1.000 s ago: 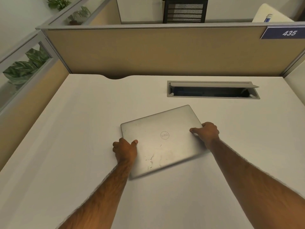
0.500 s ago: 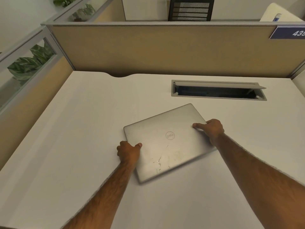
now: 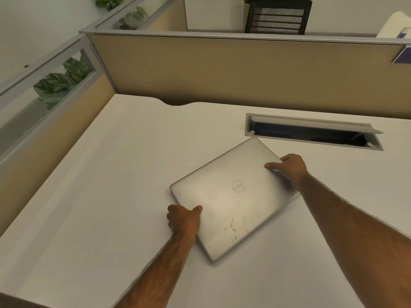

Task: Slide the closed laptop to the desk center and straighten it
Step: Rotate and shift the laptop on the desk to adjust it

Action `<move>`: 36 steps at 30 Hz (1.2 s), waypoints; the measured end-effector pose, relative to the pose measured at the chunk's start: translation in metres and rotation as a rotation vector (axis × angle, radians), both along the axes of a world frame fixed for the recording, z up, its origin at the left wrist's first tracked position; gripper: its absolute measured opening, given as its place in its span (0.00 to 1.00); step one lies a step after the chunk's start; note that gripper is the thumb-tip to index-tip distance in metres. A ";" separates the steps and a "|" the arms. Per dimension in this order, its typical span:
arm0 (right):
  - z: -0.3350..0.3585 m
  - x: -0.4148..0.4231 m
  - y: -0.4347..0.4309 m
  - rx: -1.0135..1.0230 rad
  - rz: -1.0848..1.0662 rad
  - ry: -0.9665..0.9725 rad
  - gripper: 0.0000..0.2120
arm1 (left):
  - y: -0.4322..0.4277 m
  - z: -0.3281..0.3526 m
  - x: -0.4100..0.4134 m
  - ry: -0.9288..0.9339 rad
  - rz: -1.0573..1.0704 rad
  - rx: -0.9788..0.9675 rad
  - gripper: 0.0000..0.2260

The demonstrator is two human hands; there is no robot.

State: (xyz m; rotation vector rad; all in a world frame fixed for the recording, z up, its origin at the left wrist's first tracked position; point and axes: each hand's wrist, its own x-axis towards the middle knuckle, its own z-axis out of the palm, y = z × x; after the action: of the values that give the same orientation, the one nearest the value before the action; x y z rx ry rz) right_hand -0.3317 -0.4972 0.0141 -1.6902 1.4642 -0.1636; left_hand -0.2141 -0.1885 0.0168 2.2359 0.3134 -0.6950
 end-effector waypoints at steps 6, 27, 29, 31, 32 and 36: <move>0.002 0.015 -0.011 -0.019 0.073 0.002 0.24 | 0.007 0.002 -0.008 0.062 0.016 -0.055 0.29; -0.009 0.034 -0.027 -0.037 0.224 0.120 0.32 | 0.013 0.015 -0.041 0.278 0.186 -0.283 0.17; -0.010 0.035 -0.027 -0.047 0.233 0.136 0.31 | 0.013 0.016 -0.044 0.278 0.179 -0.285 0.17; -0.010 0.036 -0.025 -0.052 0.247 0.149 0.32 | 0.015 0.016 -0.046 0.266 0.153 -0.275 0.18; -0.010 0.037 -0.023 -0.056 0.252 0.153 0.33 | 0.015 0.016 -0.047 0.259 0.144 -0.268 0.18; -0.007 0.038 -0.018 -0.106 0.261 0.176 0.32 | 0.015 0.014 -0.048 0.250 0.125 -0.256 0.19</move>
State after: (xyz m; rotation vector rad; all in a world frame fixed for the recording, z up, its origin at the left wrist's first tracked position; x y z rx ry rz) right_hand -0.2939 -0.5149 0.0073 -2.0069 1.3643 0.0520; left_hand -0.2623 -0.1732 0.0308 1.8734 0.4563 -0.8952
